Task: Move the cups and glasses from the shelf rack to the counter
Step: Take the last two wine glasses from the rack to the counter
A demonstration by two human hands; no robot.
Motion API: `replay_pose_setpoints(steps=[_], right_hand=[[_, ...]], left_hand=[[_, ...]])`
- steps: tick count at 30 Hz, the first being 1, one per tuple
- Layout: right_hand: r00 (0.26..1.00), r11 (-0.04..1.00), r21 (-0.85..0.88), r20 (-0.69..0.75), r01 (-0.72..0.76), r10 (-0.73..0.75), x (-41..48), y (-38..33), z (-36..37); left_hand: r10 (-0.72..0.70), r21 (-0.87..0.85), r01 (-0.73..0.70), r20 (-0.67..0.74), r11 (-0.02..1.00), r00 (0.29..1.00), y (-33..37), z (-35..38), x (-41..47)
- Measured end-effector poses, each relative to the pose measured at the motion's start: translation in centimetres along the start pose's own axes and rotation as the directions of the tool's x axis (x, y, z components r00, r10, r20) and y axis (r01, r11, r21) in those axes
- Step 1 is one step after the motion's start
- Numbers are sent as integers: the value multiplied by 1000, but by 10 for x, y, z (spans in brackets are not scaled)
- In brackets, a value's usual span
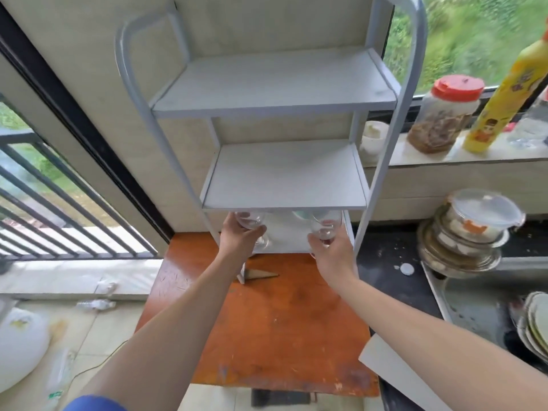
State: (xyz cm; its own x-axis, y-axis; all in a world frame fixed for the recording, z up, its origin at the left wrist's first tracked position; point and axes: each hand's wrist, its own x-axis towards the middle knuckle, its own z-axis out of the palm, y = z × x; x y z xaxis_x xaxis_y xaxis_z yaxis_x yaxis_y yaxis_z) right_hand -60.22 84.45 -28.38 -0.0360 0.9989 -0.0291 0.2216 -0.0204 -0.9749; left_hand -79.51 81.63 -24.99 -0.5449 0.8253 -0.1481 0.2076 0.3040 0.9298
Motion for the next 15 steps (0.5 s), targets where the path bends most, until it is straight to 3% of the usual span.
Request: replay_pose_setpoints(steps=[6,9,15], right_hand=[[995,993,63,-25,-98,99,-64,8,-16],[982,986,84,-110,-143,152,-107,13,-39],[939,967,149,-250,-205,238,-195,15,-109]], left_hand=[[-42,-22,46,149,999,988,-13,-14,-48],[-49,-29,58,265,998,963,-18,-14,-80],[-49,-15,66,526,998,849,-18,13,-149]])
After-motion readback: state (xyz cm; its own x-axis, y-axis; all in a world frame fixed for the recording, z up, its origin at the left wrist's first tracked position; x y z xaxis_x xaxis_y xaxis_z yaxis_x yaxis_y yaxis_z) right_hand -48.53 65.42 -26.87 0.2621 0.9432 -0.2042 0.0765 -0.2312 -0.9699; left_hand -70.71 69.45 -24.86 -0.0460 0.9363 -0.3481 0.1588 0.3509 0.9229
